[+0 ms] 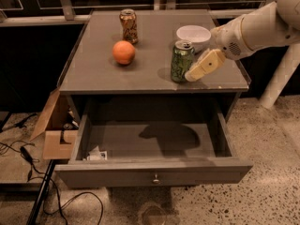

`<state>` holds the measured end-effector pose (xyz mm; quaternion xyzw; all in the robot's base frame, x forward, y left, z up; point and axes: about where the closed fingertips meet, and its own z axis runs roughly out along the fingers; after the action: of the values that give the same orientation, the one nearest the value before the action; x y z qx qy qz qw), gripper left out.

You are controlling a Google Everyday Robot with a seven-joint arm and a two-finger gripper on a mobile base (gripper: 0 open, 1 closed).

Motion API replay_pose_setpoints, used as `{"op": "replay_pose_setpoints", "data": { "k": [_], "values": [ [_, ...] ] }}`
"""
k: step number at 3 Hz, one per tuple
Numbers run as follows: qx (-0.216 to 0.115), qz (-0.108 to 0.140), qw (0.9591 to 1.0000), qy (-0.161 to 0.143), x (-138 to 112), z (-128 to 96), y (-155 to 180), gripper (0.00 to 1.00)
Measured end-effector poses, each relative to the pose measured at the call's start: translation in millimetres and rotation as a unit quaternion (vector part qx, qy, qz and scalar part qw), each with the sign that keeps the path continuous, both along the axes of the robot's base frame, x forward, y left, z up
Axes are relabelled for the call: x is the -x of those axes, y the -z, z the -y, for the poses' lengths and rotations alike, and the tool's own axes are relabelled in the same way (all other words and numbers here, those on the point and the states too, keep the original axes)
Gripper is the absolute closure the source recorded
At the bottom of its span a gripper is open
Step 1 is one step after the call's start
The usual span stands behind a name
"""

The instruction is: Place green can into top drawer

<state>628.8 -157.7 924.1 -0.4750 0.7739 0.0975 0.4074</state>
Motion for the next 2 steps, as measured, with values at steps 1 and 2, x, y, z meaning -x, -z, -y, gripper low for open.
{"op": "replay_pose_setpoints", "data": {
  "k": [1,2],
  "values": [
    [-0.01,-0.001,0.9999,-0.011,-12,-11,6,0.0],
    [-0.021,-0.006,0.9996,-0.018,-23,-20,15,0.0]
  ]
}}
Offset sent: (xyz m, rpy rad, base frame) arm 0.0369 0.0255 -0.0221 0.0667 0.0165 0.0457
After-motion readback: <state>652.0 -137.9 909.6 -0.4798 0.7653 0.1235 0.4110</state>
